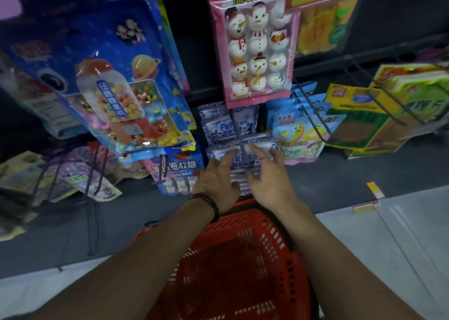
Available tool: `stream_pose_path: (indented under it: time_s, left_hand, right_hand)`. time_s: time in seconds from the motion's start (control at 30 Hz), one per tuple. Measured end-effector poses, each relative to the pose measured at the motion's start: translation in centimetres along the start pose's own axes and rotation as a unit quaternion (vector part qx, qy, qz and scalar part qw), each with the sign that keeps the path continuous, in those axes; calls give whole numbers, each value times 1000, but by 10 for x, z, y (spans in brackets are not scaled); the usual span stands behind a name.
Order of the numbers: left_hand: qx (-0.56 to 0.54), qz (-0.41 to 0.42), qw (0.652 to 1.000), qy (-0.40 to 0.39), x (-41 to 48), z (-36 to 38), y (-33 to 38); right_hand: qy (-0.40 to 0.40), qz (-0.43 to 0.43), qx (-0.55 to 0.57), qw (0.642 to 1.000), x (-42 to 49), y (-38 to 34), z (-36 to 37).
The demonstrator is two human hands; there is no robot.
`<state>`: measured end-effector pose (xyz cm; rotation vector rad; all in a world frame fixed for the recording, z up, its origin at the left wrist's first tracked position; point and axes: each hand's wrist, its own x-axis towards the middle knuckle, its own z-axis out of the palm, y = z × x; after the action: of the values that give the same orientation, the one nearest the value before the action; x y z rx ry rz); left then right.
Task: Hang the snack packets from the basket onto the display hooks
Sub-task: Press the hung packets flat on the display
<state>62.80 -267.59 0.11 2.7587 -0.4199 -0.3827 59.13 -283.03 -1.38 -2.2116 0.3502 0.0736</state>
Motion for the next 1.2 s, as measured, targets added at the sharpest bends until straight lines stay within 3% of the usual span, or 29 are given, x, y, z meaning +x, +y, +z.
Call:
stream_pose_path:
  time_s: [0.27, 0.5, 0.7, 0.93, 1.1, 1.2]
  left_hand:
    - [-22, -38, 999, 11, 27, 4, 5]
    - [-32, -64, 997, -9, 42, -2, 11]
    - [-58, -58, 996, -37, 41, -3, 6]
    - [-22, -27, 996, -85, -14, -29, -2]
    - [9, 92, 995, 32, -77, -68, -15]
    - [32, 174, 968, 180, -112, -102, -27]
  right_hand:
    - [13, -39, 42, 998, 25, -6, 1]
    - [-28, -49, 68, 996, 40, -7, 5]
    - [-20, -60, 6, 998, 32, 1, 1]
    - [-116, -7, -126, 985, -5, 3, -6]
    - [-174, -65, -179, 966, -60, -36, -14]
    - [-116, -137, -180, 967, -88, -69, -18]
